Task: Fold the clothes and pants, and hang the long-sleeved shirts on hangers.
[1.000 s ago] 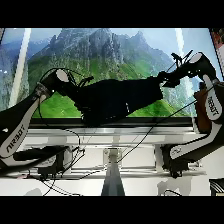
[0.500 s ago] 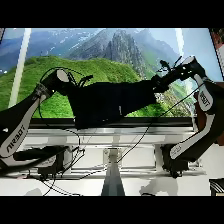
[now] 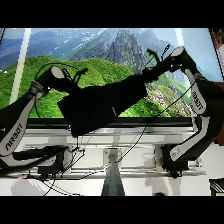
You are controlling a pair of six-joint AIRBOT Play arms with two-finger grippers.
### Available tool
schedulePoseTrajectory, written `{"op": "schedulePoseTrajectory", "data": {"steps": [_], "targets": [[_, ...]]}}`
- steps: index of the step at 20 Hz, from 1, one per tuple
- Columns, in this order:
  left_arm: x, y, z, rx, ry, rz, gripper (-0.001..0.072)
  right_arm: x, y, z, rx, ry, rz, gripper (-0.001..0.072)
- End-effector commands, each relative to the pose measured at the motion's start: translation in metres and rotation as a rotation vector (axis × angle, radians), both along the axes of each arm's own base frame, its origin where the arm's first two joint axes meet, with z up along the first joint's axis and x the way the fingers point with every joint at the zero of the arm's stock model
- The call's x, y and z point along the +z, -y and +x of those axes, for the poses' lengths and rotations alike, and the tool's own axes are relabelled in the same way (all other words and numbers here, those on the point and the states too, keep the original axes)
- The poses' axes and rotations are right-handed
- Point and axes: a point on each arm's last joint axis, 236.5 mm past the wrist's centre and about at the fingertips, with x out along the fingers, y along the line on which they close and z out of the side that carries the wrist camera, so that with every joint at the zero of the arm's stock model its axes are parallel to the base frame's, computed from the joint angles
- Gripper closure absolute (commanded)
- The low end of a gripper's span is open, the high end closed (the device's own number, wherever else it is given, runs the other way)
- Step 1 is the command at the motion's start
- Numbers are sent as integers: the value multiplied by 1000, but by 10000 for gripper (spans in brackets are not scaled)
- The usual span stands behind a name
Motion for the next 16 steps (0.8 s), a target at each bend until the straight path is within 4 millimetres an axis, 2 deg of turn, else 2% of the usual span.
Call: {"op": "schedulePoseTrajectory", "data": {"steps": [1, 3, 5, 6, 7, 10, 12, 14, 16], "targets": [[38, -32, 47, 77, 100, -22, 62, 56, 56, 51, -194, 184, -154, 682], [78, -51, 69, 91, 158, -41, 66, 96, 121, 64, -360, 260, -290, 682], [114, -56, 73, 75, 191, -82, 66, 136, 191, 57, -546, 307, -406, 682], [130, -57, 73, 59, 224, -94, 66, 156, 224, 46, -640, 324, -454, 682], [144, -58, 73, 48, 269, -96, 66, 173, 254, 31, -725, 327, -495, 682], [186, -51, 67, 23, 422, -126, 66, 217, 340, -31, -1000, 312, -633, 682], [229, -37, 54, 7, 533, -204, 67, 239, 388, -78, -1178, 289, -714, 682], [265, -31, 43, 16, 638, -244, 66, 255, 422, -126, -1390, 231, -744, 682], [287, -32, 33, 24, 717, -245, 66, 259, 435, -170, -1574, 132, -718, 682]]}}
